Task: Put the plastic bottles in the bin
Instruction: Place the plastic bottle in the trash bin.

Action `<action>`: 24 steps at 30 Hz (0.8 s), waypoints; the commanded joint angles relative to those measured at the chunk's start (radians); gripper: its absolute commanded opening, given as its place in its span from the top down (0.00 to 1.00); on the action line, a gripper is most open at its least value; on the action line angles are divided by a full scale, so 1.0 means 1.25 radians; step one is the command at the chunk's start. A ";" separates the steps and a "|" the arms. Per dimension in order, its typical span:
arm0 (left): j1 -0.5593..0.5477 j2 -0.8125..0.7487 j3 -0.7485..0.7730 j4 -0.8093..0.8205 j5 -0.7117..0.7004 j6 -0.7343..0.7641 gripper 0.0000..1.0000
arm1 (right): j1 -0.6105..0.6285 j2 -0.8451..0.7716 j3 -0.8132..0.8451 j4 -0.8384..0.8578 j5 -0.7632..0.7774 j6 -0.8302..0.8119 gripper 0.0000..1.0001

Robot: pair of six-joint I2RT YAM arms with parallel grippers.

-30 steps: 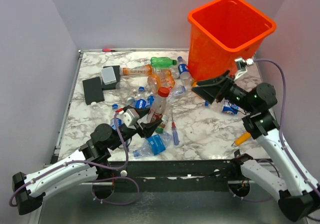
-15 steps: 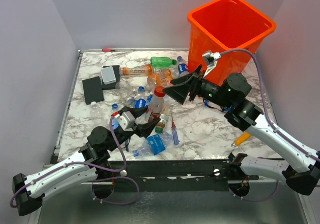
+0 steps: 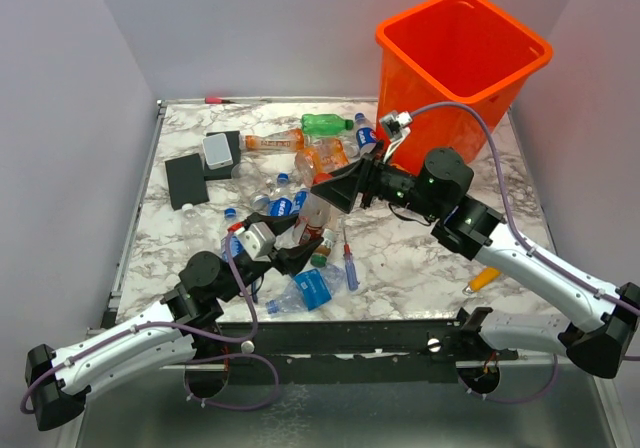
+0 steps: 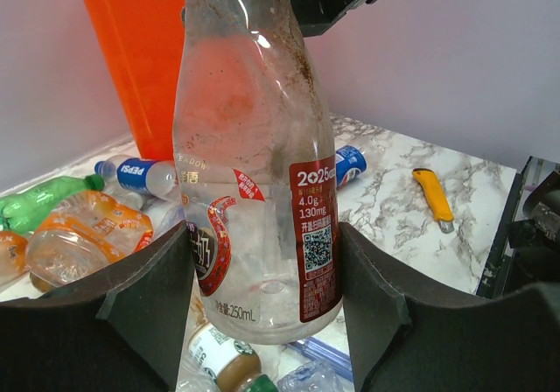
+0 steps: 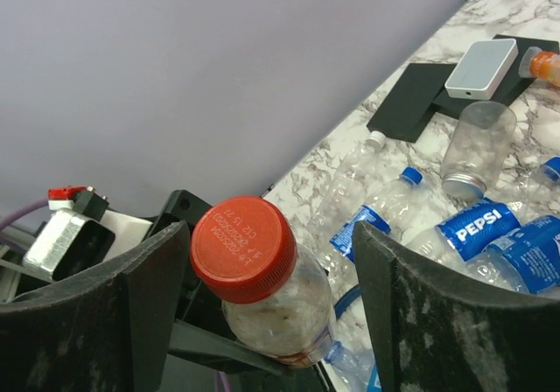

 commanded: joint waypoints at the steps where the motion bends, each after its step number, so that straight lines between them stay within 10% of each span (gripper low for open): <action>1: 0.003 0.008 0.006 0.022 -0.006 0.010 0.82 | 0.010 0.008 -0.005 -0.017 0.033 -0.006 0.26; 15: 0.002 0.005 0.007 0.017 -0.023 0.006 0.73 | 0.018 0.026 -0.014 -0.004 0.010 0.010 0.78; 18: 0.002 0.005 0.008 0.016 -0.032 0.004 0.52 | 0.018 0.017 -0.017 -0.006 0.010 0.012 0.98; 21: 0.003 0.013 0.020 0.000 -0.053 0.002 0.06 | 0.018 0.008 -0.019 -0.016 0.010 0.015 1.00; 24: 0.002 0.020 0.035 -0.025 -0.075 -0.002 0.01 | 0.018 -0.017 0.001 -0.054 0.048 -0.008 1.00</action>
